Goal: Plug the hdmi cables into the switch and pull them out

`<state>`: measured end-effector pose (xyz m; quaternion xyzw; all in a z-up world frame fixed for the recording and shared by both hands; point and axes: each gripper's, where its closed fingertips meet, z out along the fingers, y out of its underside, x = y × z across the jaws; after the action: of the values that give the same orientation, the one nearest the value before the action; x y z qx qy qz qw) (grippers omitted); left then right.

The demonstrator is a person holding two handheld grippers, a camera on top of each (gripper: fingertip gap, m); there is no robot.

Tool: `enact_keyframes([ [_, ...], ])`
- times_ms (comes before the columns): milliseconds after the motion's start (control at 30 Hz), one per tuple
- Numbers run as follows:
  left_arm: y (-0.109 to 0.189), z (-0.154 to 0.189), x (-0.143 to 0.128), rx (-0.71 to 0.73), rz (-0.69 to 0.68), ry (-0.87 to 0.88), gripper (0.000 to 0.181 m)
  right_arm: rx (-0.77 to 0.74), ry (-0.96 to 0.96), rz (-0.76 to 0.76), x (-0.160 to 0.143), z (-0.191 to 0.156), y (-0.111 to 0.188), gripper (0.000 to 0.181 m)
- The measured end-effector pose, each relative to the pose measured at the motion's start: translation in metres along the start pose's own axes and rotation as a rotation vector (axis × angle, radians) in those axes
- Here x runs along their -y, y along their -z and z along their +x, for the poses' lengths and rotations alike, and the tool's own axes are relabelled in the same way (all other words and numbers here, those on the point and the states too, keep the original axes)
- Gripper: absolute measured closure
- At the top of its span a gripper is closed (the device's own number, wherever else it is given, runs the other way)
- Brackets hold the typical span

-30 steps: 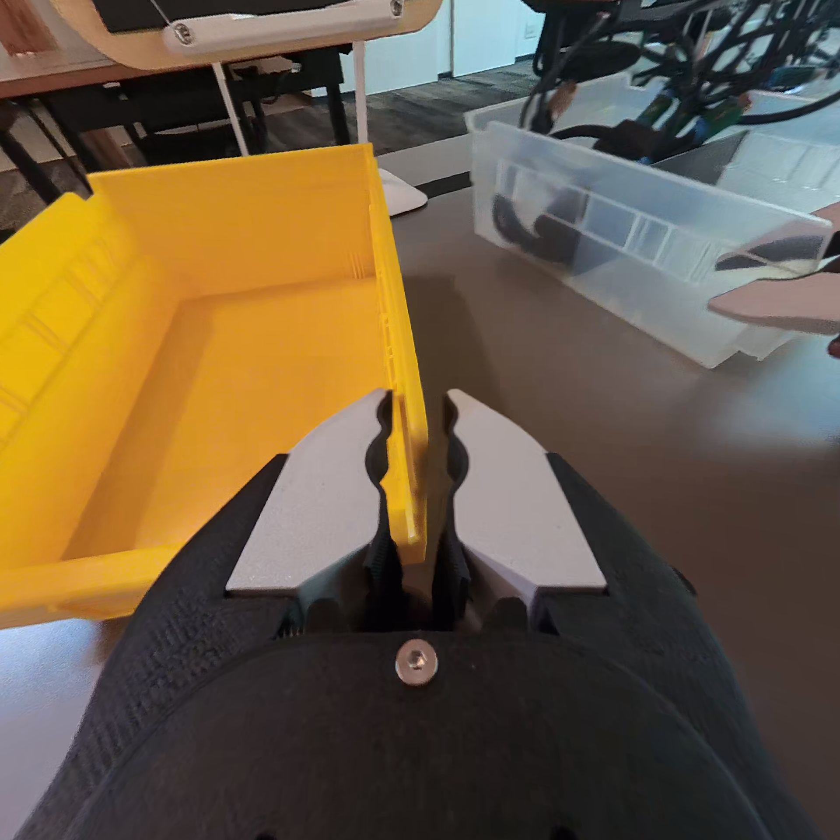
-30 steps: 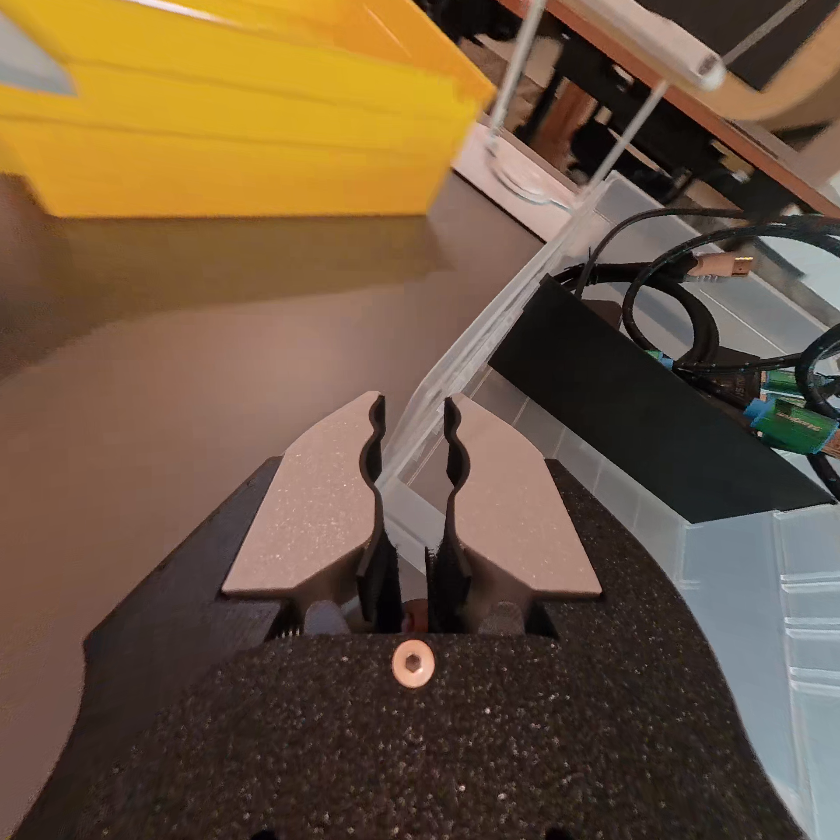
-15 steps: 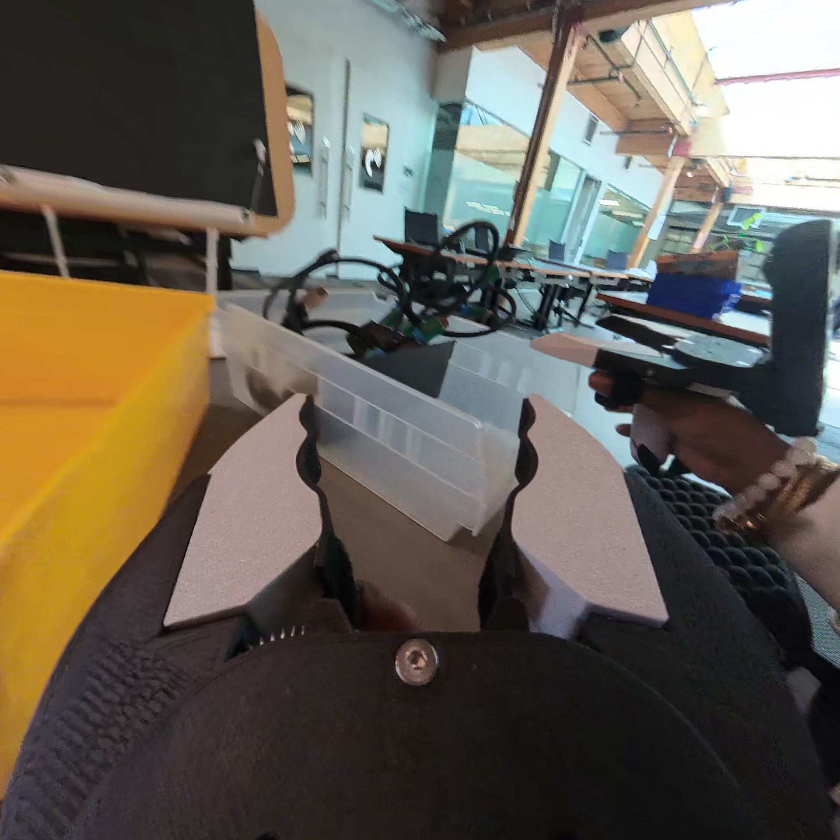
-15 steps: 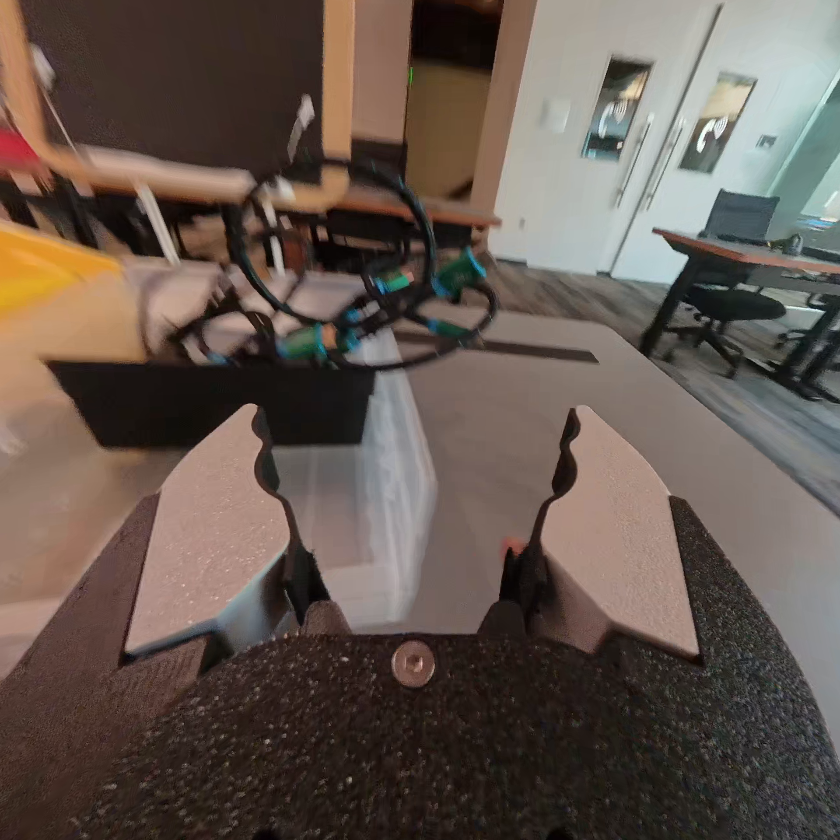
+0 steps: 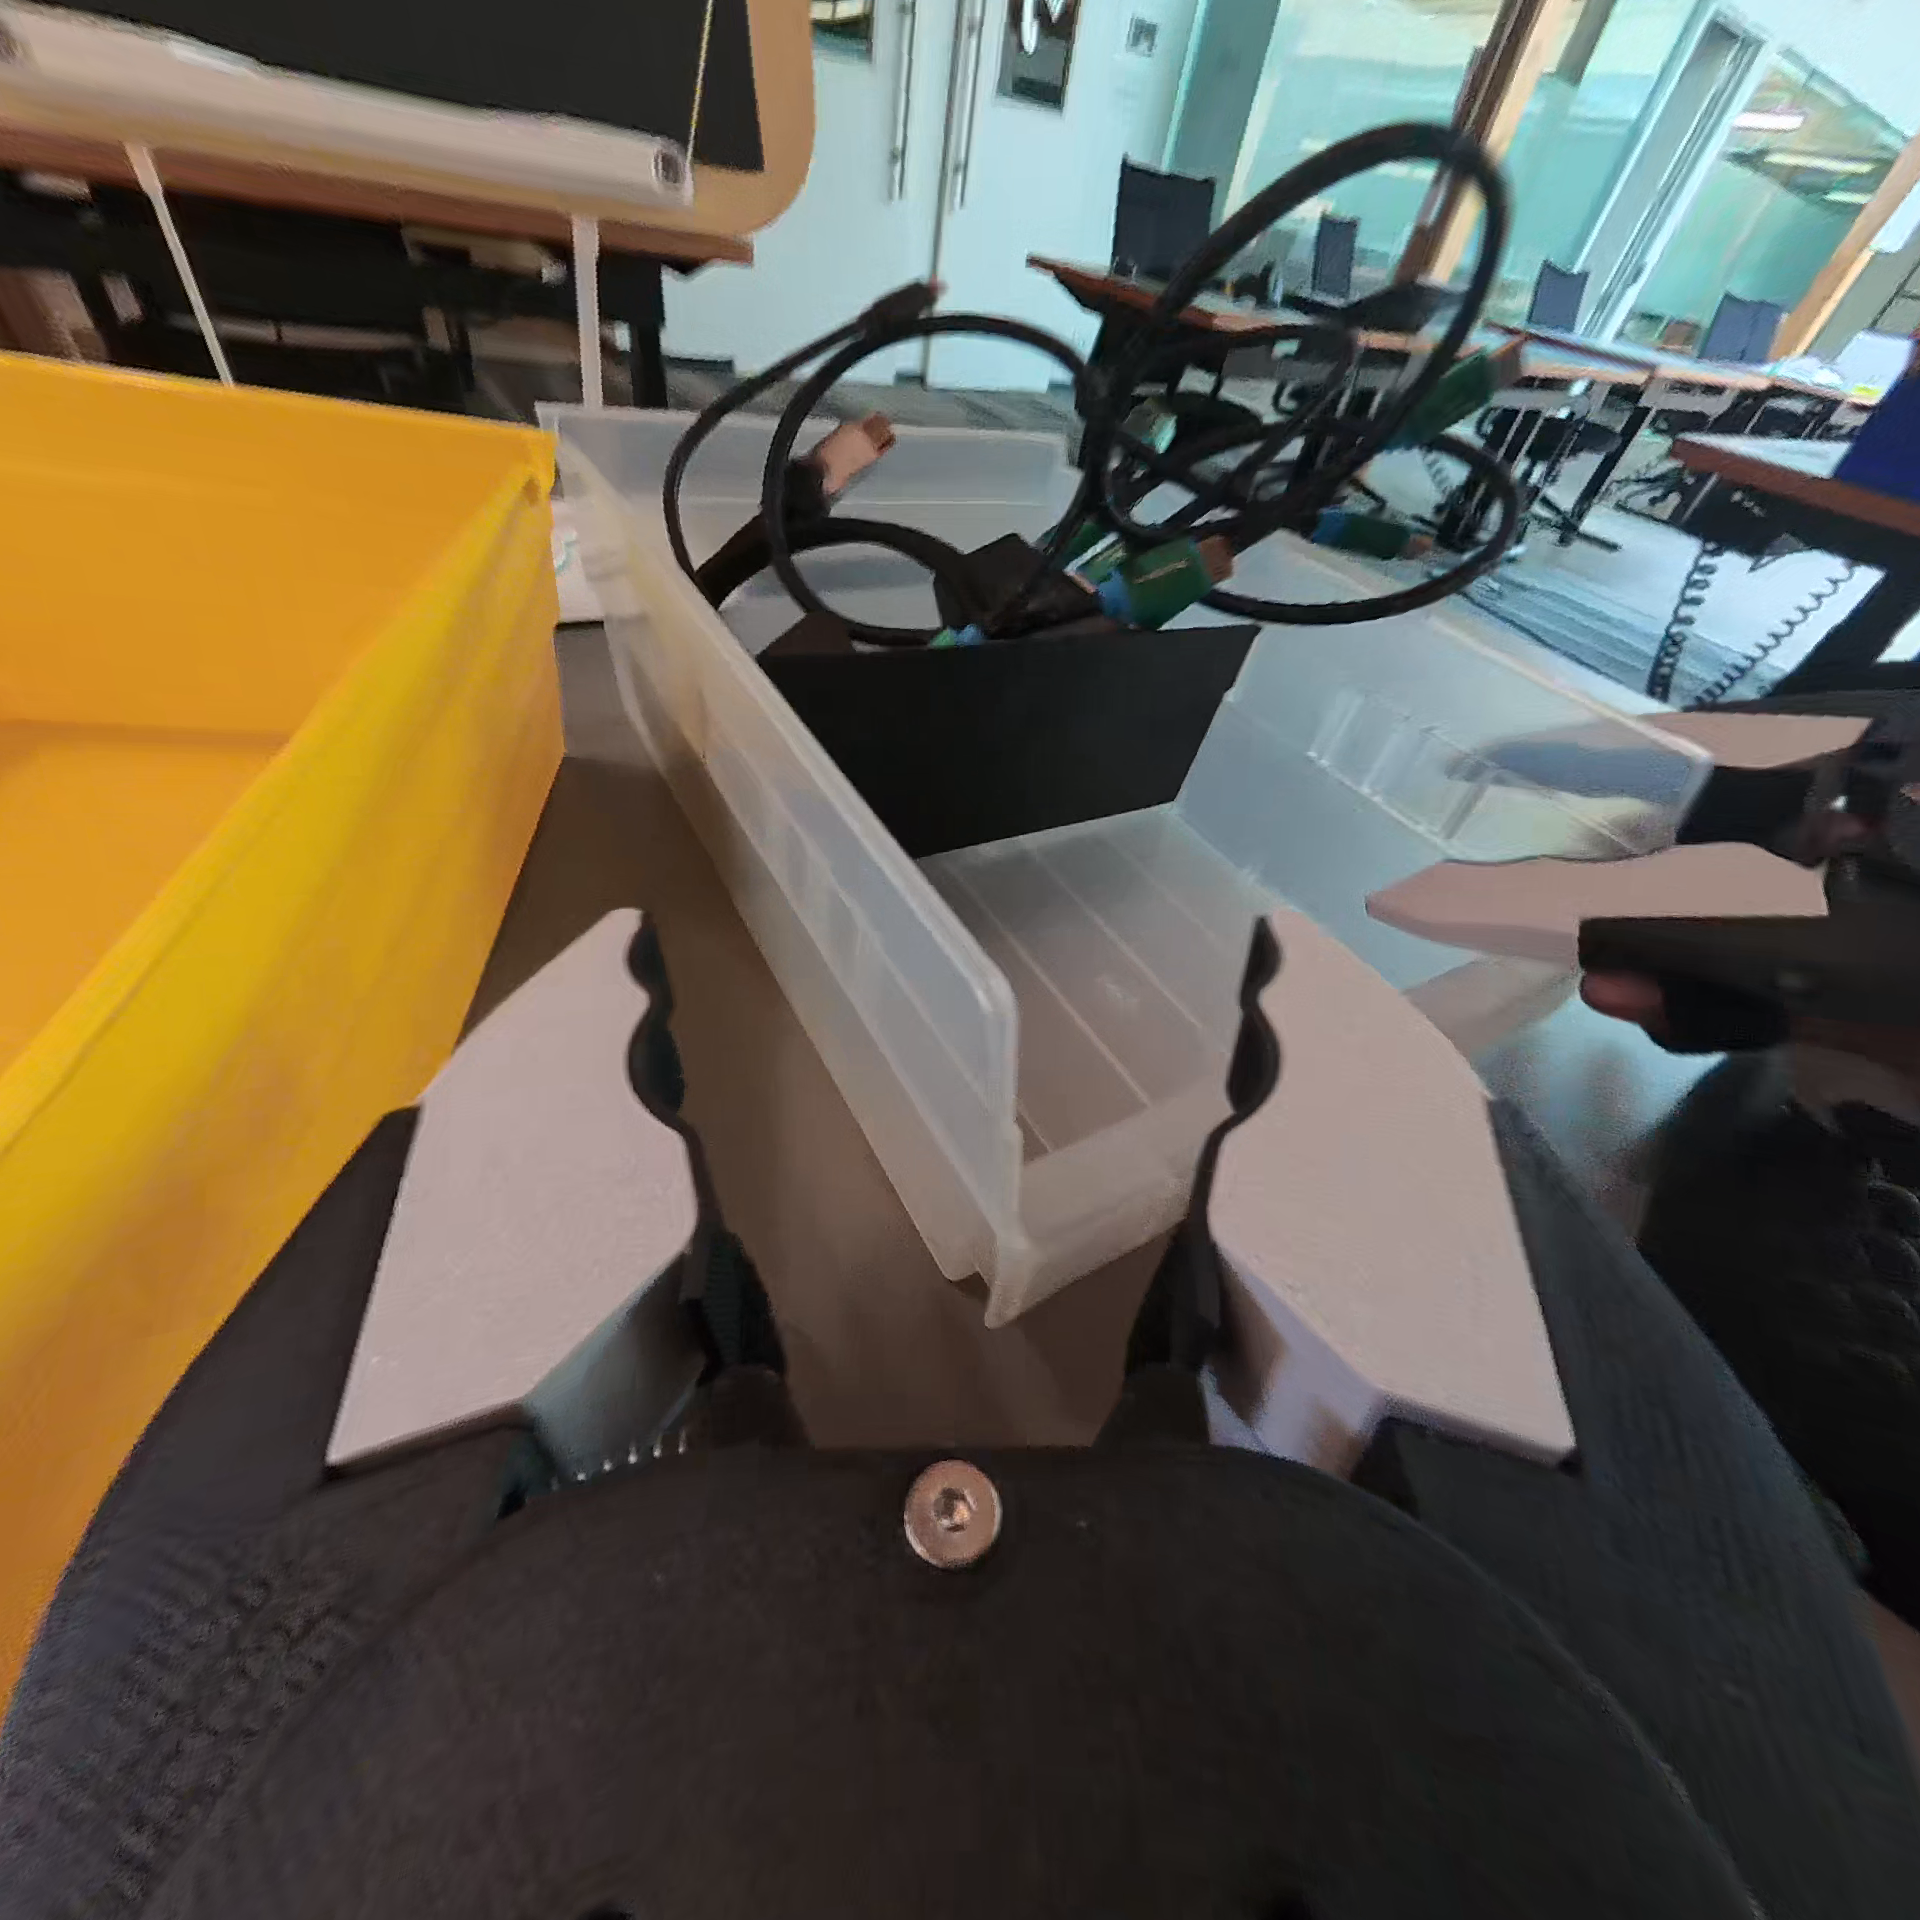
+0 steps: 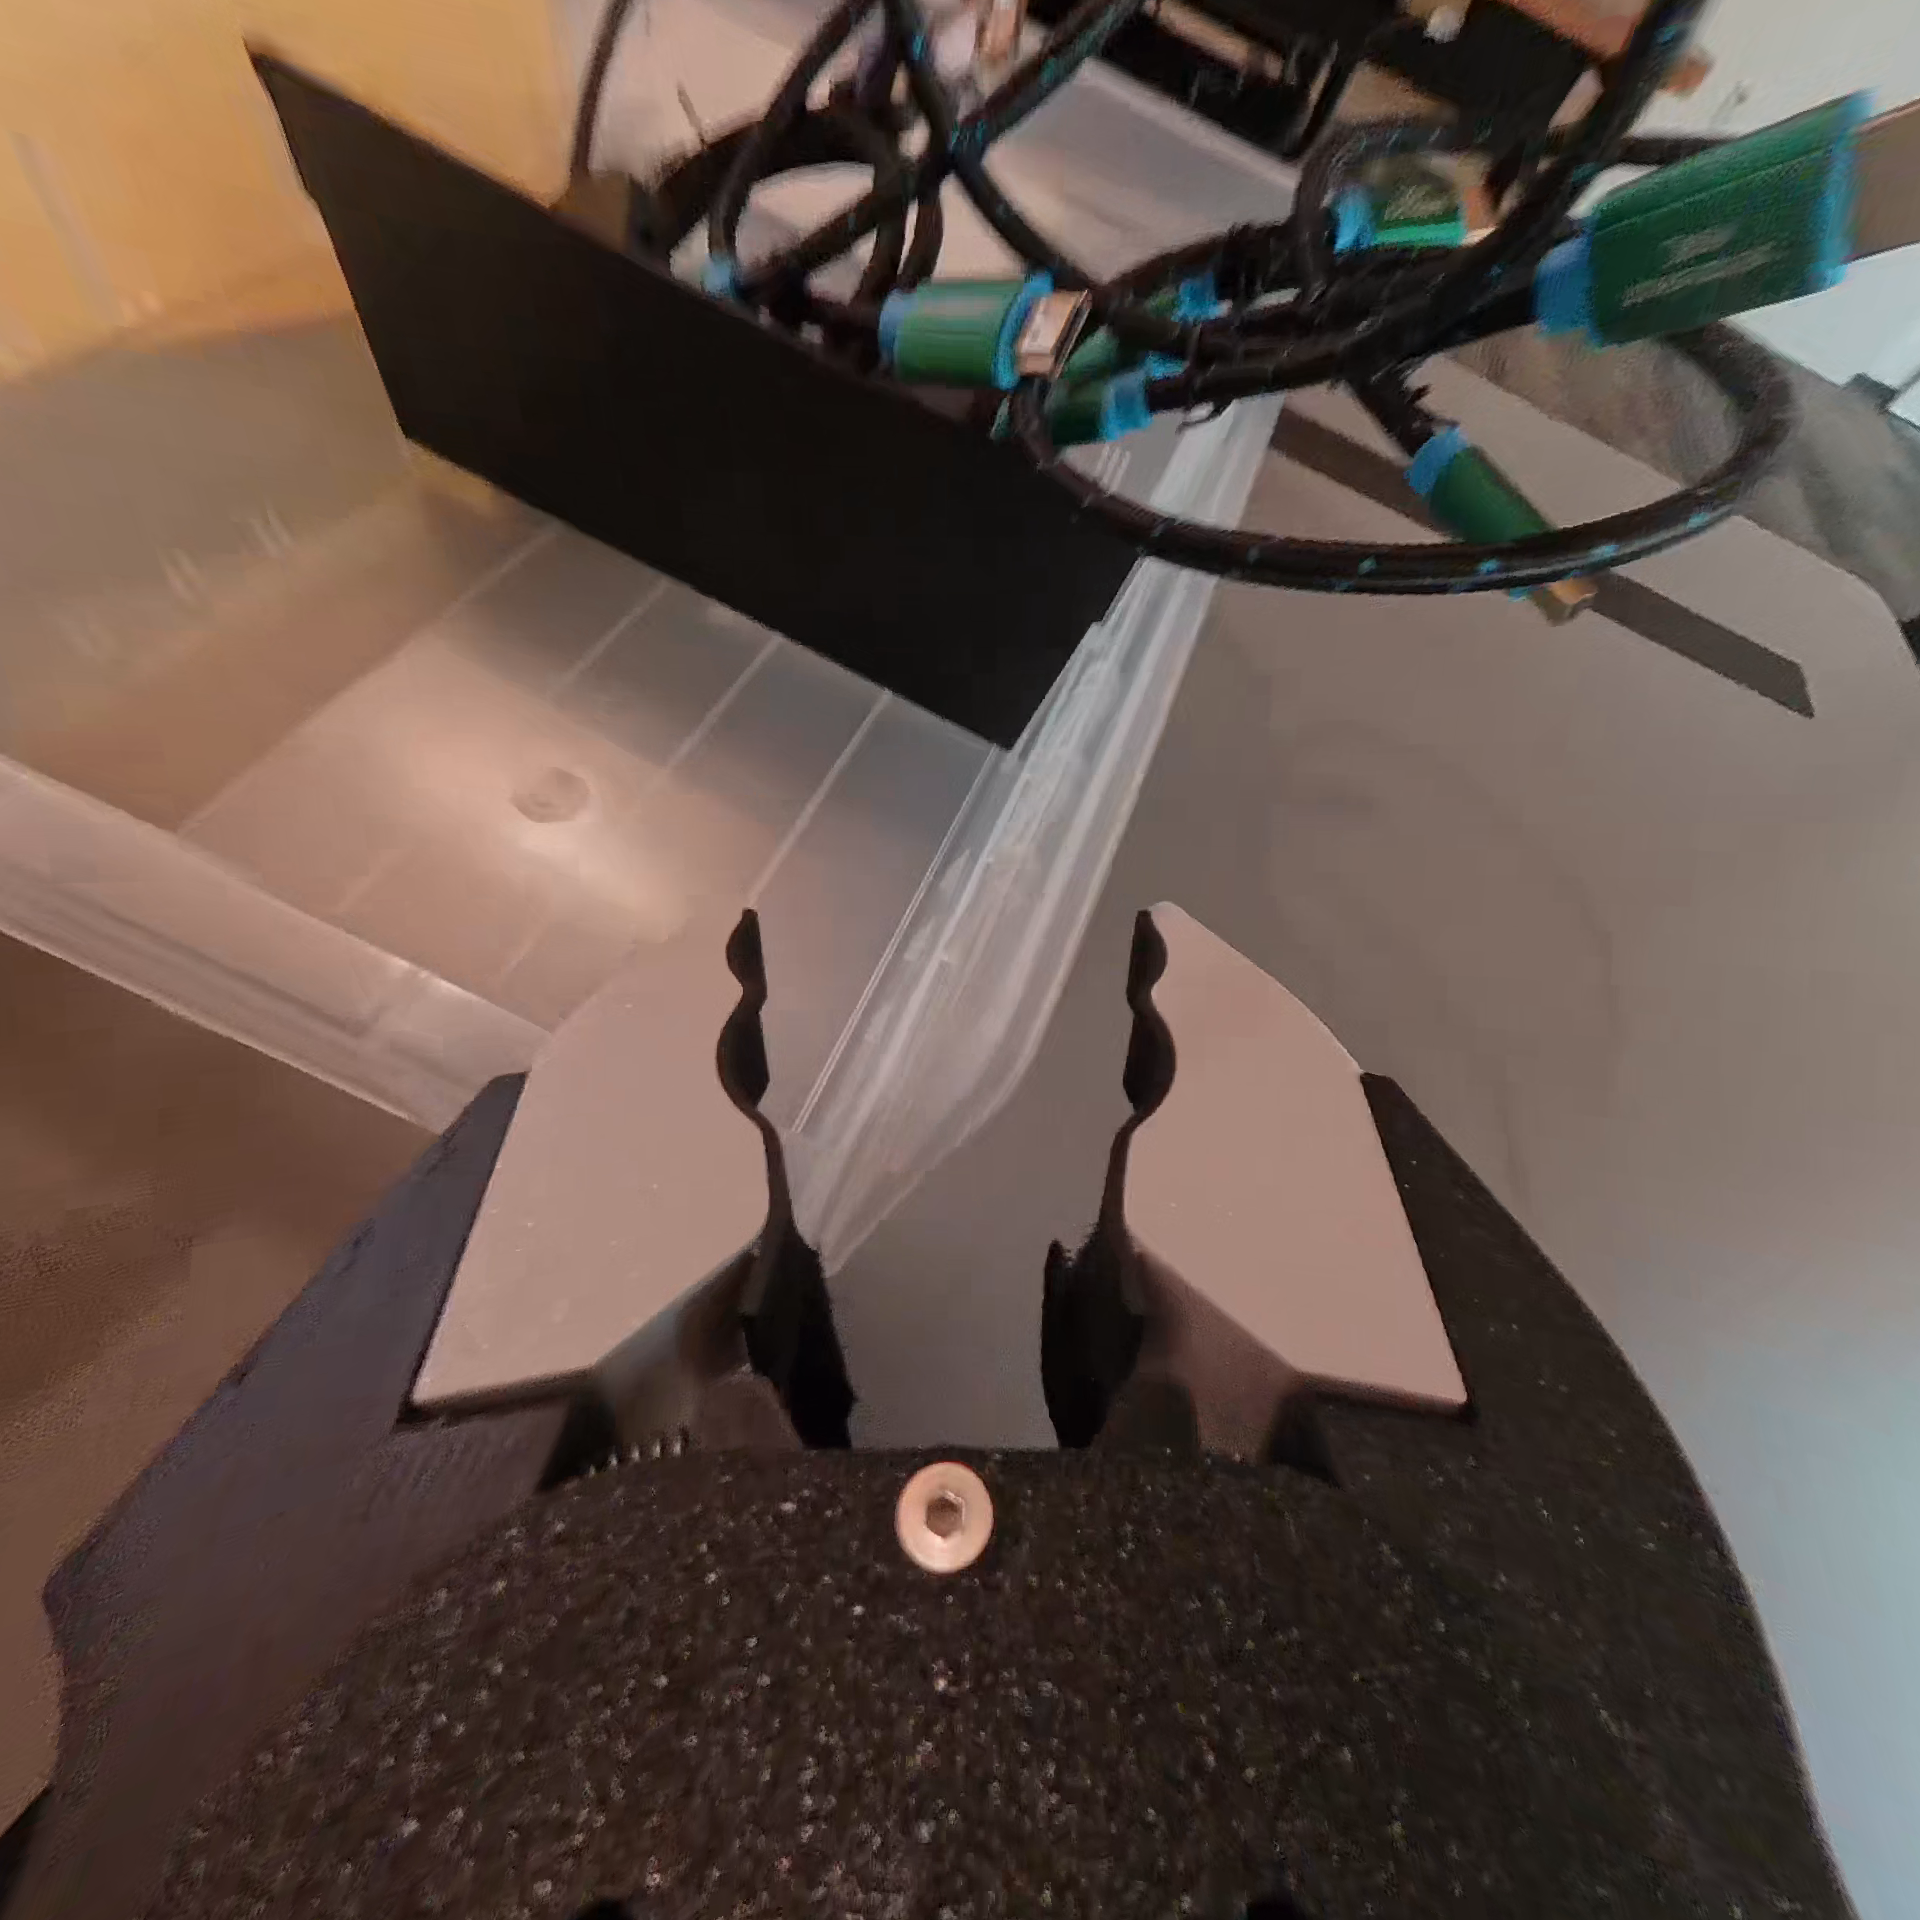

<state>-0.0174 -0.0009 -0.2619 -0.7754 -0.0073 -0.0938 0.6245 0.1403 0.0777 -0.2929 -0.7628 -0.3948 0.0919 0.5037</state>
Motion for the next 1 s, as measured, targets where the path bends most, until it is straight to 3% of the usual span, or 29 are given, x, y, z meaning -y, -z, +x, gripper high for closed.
enact_keyframes([
  [33,-0.006,-0.004,-0.004,0.011,-0.032,-0.003,0.091,0.009,0.004,-0.020,-0.001,-0.003,-0.003,0.117],
  [100,-0.014,-0.009,-0.009,0.035,-0.072,-0.044,0.144,0.058,-0.022,-0.027,0.002,-0.012,-0.005,0.136],
  [167,-0.015,-0.016,-0.006,0.108,-0.063,-0.108,0.157,-0.010,-0.067,0.008,0.007,0.000,-0.003,0.165],
  [433,0.013,-0.004,0.040,0.088,0.092,-0.211,0.163,-0.159,0.122,0.061,0.011,-0.008,0.024,0.169],
  [533,0.031,-0.002,0.059,0.088,0.145,-0.236,0.164,-0.161,0.073,0.144,0.027,-0.015,0.040,0.169],
  [800,0.105,-0.010,0.128,0.157,0.394,-0.261,0.164,-0.210,0.179,0.375,0.118,-0.034,0.095,0.168],
  [1000,0.186,-0.057,0.155,0.332,0.511,-0.260,0.163,-0.066,0.260,0.558,0.192,-0.098,0.101,0.167],
])
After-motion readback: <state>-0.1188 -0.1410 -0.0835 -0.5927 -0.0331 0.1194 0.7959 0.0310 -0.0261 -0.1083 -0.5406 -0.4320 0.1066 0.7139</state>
